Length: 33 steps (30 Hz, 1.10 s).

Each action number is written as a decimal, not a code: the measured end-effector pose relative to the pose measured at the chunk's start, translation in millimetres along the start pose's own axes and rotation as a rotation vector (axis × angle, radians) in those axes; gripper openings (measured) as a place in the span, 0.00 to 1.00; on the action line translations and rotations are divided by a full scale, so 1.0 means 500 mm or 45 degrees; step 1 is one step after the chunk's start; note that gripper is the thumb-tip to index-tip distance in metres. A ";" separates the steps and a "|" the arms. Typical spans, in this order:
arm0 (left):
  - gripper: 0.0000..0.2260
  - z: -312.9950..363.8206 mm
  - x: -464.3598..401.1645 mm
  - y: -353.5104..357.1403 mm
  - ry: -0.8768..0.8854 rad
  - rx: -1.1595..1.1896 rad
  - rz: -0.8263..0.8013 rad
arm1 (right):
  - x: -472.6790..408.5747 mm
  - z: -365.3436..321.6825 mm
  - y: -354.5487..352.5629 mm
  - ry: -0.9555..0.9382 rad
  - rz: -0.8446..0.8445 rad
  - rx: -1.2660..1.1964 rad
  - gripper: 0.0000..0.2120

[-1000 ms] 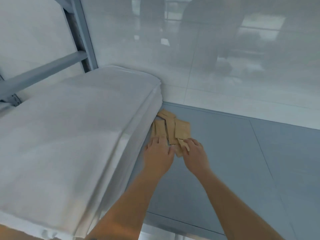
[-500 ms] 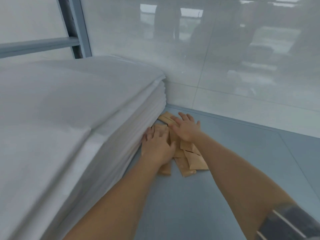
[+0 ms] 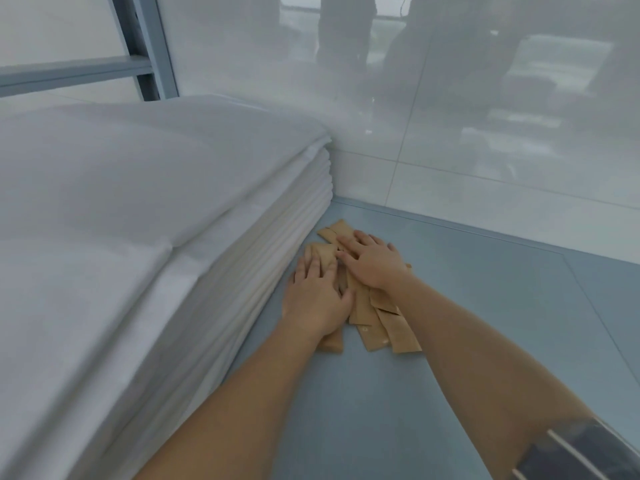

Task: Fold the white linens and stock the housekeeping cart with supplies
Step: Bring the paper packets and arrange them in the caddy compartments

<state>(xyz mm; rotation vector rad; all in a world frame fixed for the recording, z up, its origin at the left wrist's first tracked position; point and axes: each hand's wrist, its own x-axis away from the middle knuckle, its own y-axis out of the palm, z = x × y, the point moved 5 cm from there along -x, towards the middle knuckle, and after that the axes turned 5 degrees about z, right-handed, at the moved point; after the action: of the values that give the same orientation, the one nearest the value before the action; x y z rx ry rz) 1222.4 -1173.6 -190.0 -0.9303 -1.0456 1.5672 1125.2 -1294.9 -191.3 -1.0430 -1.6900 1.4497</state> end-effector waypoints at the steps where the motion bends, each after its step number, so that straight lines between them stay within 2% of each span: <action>1: 0.31 0.004 0.010 0.000 0.002 0.009 -0.004 | 0.013 0.000 0.000 0.009 0.007 -0.007 0.27; 9: 0.31 0.028 0.136 0.010 0.045 0.038 0.032 | 0.173 -0.018 -0.002 0.097 0.016 -0.040 0.26; 16: 0.31 0.048 0.279 0.002 0.093 0.076 -0.027 | 0.350 -0.044 -0.019 0.166 -0.045 -0.042 0.25; 25: 0.27 0.068 0.420 -0.026 0.040 0.144 -0.090 | 0.482 -0.065 -0.022 0.168 -0.092 -0.135 0.26; 33: 0.33 0.061 0.476 -0.048 -0.108 0.061 -0.268 | 0.580 -0.086 -0.077 0.306 -0.071 -0.192 0.29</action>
<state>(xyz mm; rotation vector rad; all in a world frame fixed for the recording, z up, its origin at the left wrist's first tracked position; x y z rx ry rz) 1151.5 -943.9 -173.6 -0.7019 -1.1223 1.4596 1024.9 -1019.8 -149.3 -1.1897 -1.6582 1.1262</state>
